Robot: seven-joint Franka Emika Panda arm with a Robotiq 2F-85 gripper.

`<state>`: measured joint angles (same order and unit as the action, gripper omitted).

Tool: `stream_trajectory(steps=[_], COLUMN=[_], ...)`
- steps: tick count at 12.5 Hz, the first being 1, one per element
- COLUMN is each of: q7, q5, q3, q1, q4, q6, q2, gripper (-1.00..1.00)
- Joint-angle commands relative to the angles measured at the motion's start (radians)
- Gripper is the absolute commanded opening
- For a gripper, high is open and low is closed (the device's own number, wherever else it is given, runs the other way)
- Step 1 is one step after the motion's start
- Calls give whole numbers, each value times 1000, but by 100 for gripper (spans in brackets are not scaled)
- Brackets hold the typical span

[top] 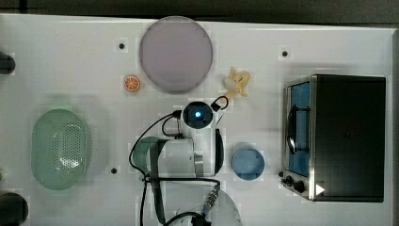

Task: Pick Ketchup from the table and place it in strainer.

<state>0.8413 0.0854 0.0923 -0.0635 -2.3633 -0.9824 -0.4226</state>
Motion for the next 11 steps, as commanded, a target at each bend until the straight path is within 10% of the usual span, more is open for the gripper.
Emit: stream_trajectory(steps=[1,3,11], q7=[34,34,7], q5=[3,3,-6], q3=[-4,-6,29], q1=[3,3,7], q4=[21,20,56], q6=[-43,-51,261], q2=[19,29,401], gripper=[69,26,26])
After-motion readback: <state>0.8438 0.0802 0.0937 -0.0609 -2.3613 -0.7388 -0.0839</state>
